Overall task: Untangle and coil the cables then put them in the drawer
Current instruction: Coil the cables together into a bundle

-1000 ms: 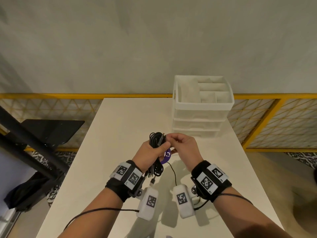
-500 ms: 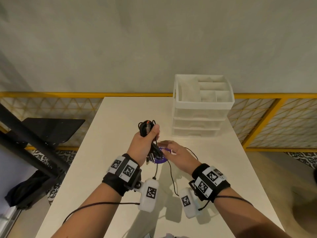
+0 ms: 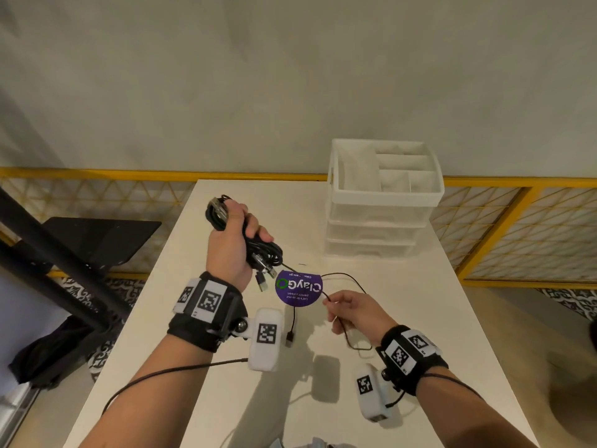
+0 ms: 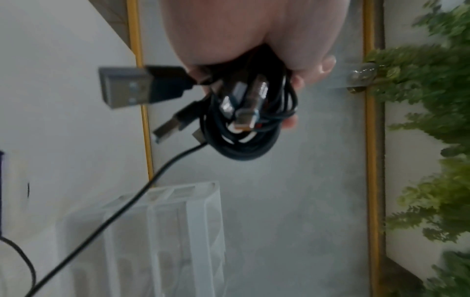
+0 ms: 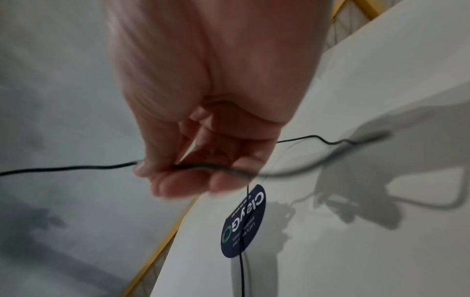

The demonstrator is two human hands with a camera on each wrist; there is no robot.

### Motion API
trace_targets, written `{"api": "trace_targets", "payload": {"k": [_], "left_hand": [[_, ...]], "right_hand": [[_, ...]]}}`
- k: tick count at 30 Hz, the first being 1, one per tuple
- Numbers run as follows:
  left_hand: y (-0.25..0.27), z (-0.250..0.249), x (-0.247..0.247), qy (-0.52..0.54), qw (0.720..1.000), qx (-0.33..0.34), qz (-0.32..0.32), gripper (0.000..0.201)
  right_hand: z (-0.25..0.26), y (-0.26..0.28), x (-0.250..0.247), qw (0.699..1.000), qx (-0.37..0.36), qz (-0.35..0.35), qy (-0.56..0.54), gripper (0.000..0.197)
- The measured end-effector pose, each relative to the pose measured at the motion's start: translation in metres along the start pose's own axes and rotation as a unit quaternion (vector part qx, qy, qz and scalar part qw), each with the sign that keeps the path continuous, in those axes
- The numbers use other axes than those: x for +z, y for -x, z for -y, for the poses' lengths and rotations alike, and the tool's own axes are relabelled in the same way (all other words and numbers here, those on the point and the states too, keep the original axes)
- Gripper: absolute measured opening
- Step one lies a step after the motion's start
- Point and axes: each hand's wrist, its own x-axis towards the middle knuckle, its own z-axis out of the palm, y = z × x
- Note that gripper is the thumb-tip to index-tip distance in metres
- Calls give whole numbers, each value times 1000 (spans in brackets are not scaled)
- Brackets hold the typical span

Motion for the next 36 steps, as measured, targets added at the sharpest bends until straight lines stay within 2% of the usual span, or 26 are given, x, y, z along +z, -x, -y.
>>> {"api": "trace_targets", "payload": {"k": [3,6,9,11,13,16,19,22,25,27,30,32,36], "left_hand": [[0,2,-5,-87,995,38,-29,38],[6,12,-4,-246,966,64,-51,41],[11,26,-7,-355,933,45,-37,33],[17,36,-9,-378,925,24,-8,24],[23,45,-11,-375,927,4,5,19],[28,55,-15,-352,936,-13,25,25],[32,56,-15,-339,937,-33,78,35],[33,55,-9,-358,926,-41,111,33],[33,54,-5,-346,931,-40,105,43],[32,51,-5,-284,954,-46,82,44],[26,43,-4,-179,980,-58,62,39],[24,42,-4,-177,981,-56,59,39],[30,47,-3,-241,968,-49,50,37]], "right_hand": [[6,-1,1,991,-17,-12,135,15],[23,-2,13,964,-65,30,256,16],[45,4,26,968,-110,42,222,15],[61,9,31,973,-142,30,179,14],[76,14,33,976,-167,27,136,10],[88,18,35,974,-194,32,111,9],[89,18,35,971,-218,-2,98,8],[88,16,34,970,-232,-42,52,8],[87,14,30,968,-233,-79,47,6],[85,12,26,971,-220,-82,45,5],[77,12,23,973,-210,-90,40,16],[74,14,24,974,-212,-75,33,20],[78,19,35,971,-235,-43,28,27]]}}
